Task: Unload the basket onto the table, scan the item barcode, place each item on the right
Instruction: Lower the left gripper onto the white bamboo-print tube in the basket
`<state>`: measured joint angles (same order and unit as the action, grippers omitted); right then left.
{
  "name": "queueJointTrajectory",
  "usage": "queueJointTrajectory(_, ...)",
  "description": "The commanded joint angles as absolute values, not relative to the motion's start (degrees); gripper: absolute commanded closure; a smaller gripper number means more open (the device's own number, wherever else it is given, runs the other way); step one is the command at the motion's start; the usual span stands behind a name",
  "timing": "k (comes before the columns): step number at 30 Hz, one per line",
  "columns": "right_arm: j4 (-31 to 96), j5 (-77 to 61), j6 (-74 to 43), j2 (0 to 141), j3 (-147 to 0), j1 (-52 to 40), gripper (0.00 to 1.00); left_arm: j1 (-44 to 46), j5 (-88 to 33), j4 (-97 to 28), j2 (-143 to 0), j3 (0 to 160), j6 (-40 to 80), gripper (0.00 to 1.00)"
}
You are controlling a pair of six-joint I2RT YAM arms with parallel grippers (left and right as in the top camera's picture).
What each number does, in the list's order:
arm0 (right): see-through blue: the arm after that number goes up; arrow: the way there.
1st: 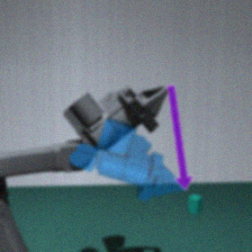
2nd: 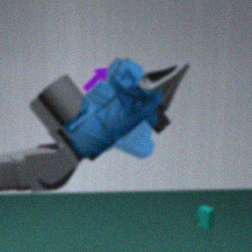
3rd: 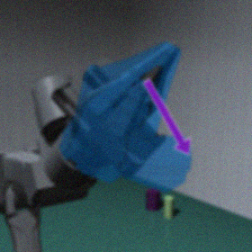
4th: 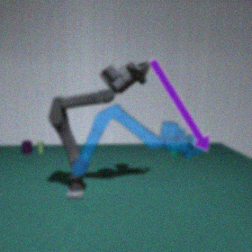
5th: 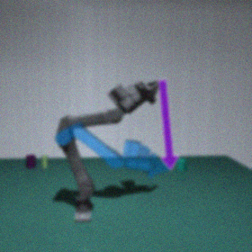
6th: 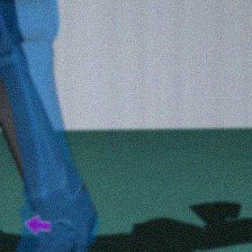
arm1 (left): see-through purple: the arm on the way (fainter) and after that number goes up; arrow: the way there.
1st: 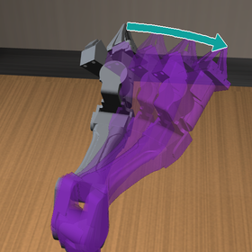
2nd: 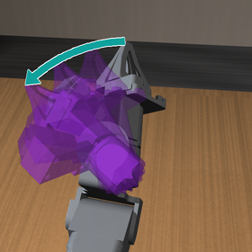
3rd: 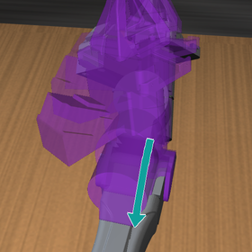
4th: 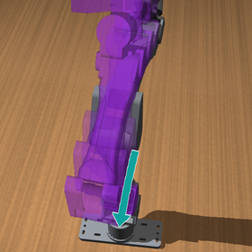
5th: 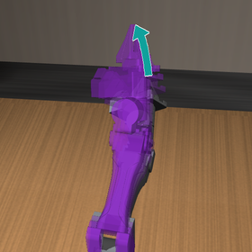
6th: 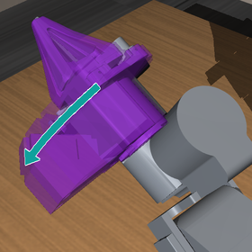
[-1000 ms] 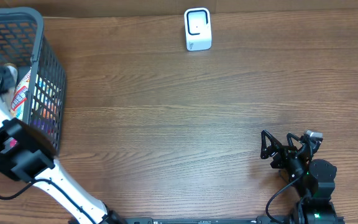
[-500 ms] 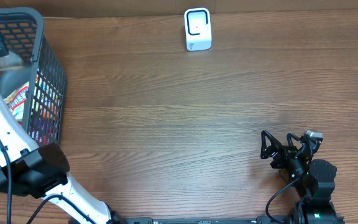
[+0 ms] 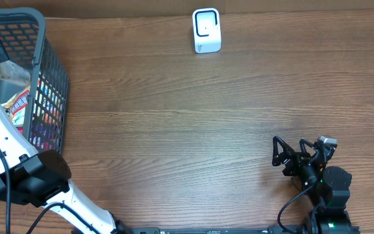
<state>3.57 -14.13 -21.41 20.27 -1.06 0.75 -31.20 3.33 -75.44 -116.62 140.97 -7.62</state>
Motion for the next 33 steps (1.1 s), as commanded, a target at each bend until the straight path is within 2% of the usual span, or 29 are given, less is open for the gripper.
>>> queueJointTrajectory(1, 3.5, -13.8, -21.7, 20.3, -0.5, 0.8, 0.00, -30.9, -1.0, -74.6, -113.8, 141.9, -6.2, 0.96)
queueJointTrajectory(15, 3.5, -13.8, -21.7, 20.3, -0.5, 0.8, 0.00, -29.1, -9.2, -70.6, -100.0, 141.9, -6.1, 0.96)
queueJointTrajectory(21, 3.6, -14.4, -21.7, 20.3, -0.5, 0.8, 0.00, -29.3, -5.4, -71.5, -98.0, 141.9, -4.9, 0.96)
queueJointTrajectory(22, 3.6, -14.7, -21.7, 20.3, -0.5, 0.8, 0.00, -29.3, -3.7, -71.9, -98.3, 141.9, -3.7, 0.89)
queueJointTrajectory(26, 3.6, -14.7, -21.7, 20.3, -0.5, 0.8, 0.00, -30.8, 1.3, -72.3, -100.5, 141.9, 3.2, 0.11)
queueJointTrajectory(27, 3.6, -14.7, -21.7, 20.4, -0.5, 0.8, 0.00, -31.3, 1.3, -72.4, -101.2, 141.9, 4.9, 0.00)
queueJointTrajectory(33, 3.6, -14.7, -21.7, 22.0, -0.5, 0.8, 0.00, -34.7, 1.2, -74.7, -107.0, 141.9, 8.4, 0.00)
